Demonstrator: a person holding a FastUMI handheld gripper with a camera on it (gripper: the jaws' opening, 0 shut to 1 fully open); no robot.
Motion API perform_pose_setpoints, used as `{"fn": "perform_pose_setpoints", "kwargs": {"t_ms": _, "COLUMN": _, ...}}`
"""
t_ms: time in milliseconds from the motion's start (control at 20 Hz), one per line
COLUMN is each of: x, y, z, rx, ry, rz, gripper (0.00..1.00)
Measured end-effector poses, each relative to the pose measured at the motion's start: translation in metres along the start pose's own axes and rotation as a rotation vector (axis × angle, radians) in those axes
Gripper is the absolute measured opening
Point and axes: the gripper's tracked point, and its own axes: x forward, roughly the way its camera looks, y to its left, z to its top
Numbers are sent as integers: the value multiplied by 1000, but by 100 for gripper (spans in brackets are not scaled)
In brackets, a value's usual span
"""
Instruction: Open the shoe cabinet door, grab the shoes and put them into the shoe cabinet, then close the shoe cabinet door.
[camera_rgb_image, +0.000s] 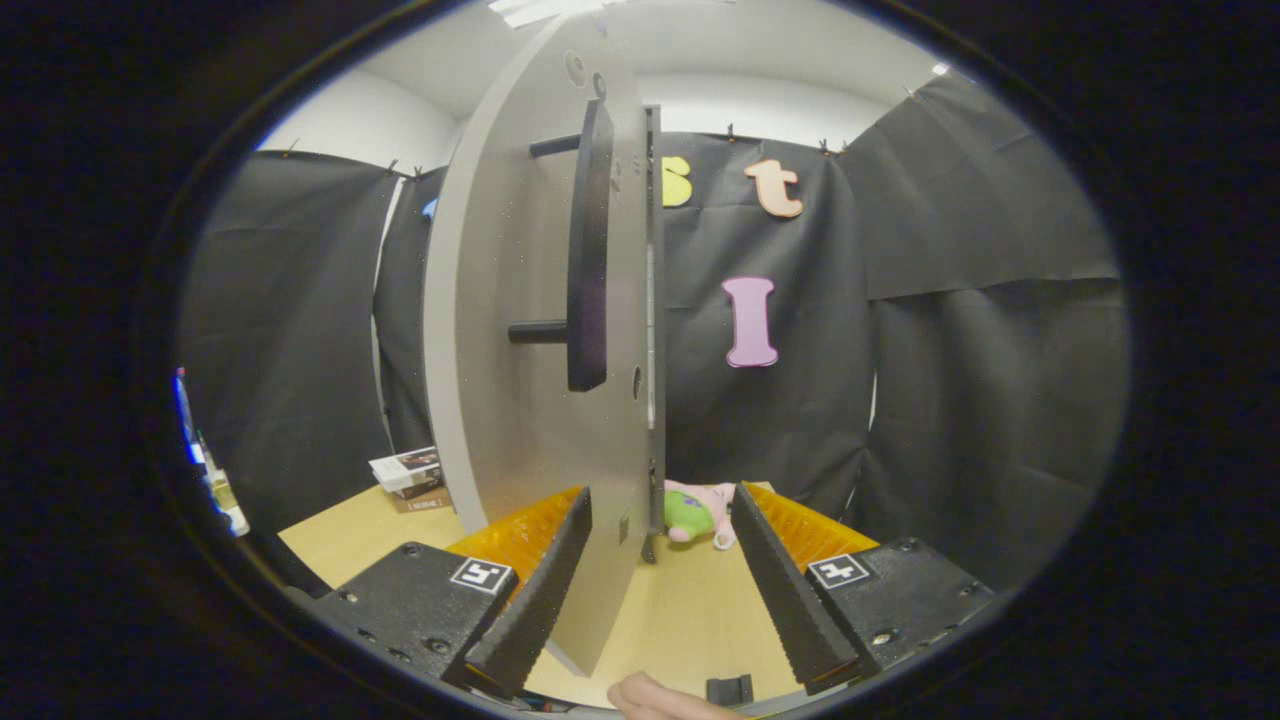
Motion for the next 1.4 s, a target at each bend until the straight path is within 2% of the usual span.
{"fn": "perform_pose_setpoints", "kwargs": {"t_ms": 300, "x": 14, "y": 46, "z": -4, "rx": -9, "ry": 9, "rz": 50, "gripper": 93}}
{"fn": "perform_pose_setpoints", "kwargs": {"t_ms": 750, "x": 56, "y": 98, "z": -16, "rx": -5, "ry": 33, "rz": 52, "gripper": 93}}
{"fn": "perform_pose_setpoints", "kwargs": {"t_ms": 1000, "x": 82, "y": 150, "z": -28, "rx": -5, "ry": 71, "rz": 107, "gripper": 93}}
{"fn": "perform_pose_setpoints", "kwargs": {"t_ms": 1200, "x": 104, "y": 217, "z": -40, "rx": 10, "ry": 125, "rz": 177, "gripper": 93}}
{"fn": "perform_pose_setpoints", "kwargs": {"t_ms": 1400, "x": 99, "y": 253, "z": -53, "rx": -5, "ry": 152, "rz": 211, "gripper": 94}}
